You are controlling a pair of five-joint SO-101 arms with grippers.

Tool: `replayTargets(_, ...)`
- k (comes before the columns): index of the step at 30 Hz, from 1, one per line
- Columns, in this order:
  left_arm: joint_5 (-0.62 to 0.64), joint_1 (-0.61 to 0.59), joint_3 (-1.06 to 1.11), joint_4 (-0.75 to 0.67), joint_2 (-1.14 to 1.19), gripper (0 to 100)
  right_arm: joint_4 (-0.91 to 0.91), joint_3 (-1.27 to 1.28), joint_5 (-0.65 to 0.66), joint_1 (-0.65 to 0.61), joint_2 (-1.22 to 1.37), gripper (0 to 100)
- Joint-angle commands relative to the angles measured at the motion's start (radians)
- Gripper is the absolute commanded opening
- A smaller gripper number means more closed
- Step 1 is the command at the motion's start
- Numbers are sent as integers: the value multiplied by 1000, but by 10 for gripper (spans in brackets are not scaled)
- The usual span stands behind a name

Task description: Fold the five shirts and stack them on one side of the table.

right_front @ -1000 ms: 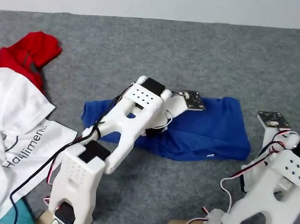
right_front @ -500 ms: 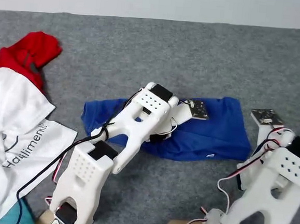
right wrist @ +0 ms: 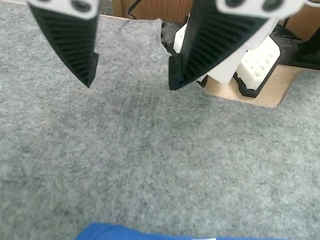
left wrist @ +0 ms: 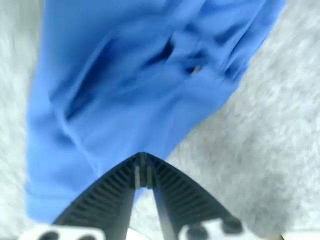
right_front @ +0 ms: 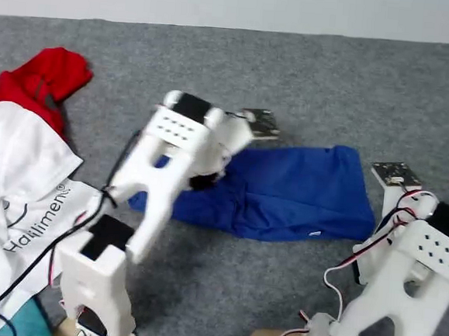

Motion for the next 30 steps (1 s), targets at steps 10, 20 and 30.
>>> replayTargets(10,-244,-183,142,21,-61,125,27,-6,11,-10,-22,245)
replayTargets(20,-296,-186,380,-157,-60,138,31,-6,11,-8,-30,245)
replayTargets(30,-255,-189,432,-157,-133,133,35,-6,11,-10,-30,245)
